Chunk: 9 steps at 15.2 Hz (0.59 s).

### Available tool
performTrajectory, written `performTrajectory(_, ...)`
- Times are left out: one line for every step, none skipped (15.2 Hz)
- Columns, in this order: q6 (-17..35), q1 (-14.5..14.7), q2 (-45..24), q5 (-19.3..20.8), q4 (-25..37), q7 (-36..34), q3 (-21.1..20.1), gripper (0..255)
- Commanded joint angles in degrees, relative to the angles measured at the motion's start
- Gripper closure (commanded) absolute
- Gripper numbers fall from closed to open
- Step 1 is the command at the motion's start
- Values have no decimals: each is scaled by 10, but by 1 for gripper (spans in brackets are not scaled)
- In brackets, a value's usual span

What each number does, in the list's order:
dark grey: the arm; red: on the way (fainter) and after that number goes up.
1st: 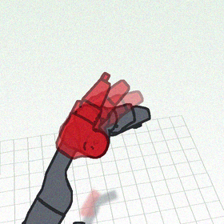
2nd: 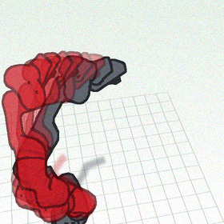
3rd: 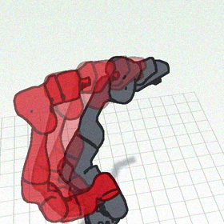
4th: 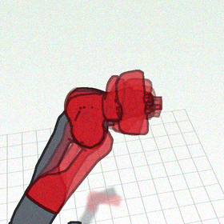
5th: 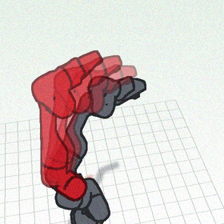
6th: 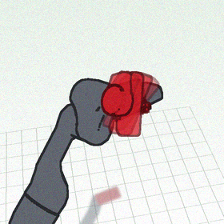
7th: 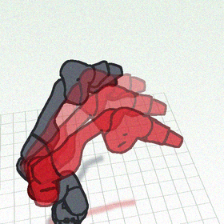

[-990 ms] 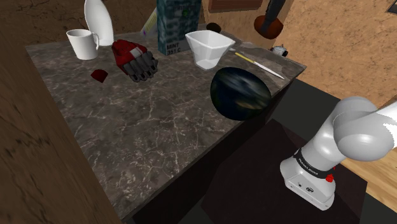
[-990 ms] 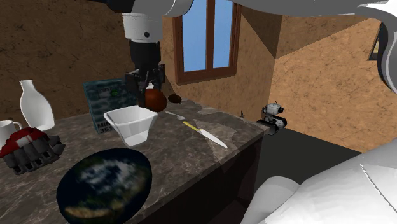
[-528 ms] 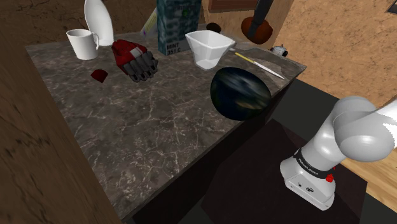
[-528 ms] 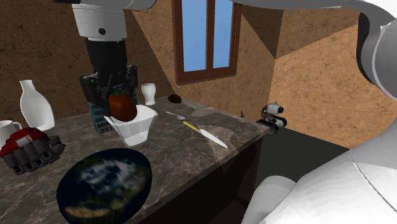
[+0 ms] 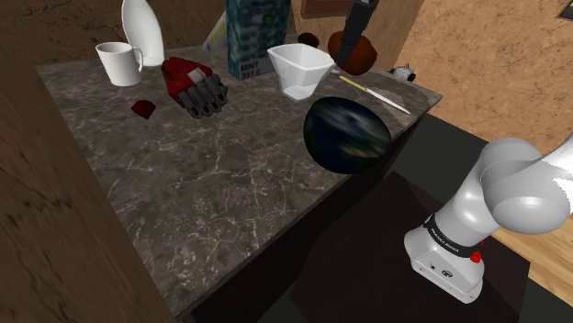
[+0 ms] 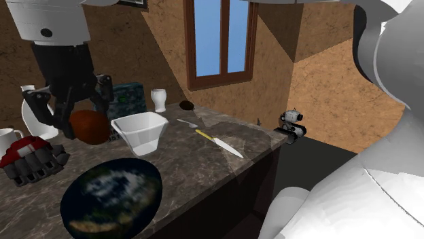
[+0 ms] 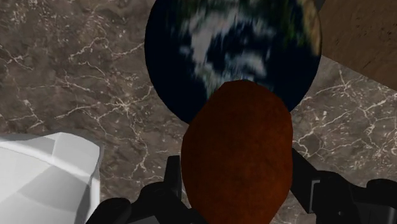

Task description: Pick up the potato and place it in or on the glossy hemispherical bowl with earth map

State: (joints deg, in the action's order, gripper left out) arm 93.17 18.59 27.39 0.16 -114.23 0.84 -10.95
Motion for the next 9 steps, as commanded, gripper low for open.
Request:
performTrajectory(12, 1, 2, -1, -14, -3, -2, 255)
performTrajectory(19, 1, 4, -1, -24, -3, -2, 255)
performTrajectory(27, 2, 6, -2, -33, -3, -2, 255)
performTrajectory(34, 2, 8, -2, -42, -4, -2, 255)
performTrajectory(42, 2, 10, -3, -52, -4, -2, 255)
performTrajectory(49, 3, 12, -3, -61, -4, -3, 255)
performTrajectory(57, 3, 13, -3, -70, -4, -3, 255)
performTrajectory(64, 3, 15, -4, -79, -5, -3, 255)
performTrajectory(72, 3, 16, -4, -87, -5, -3, 255)
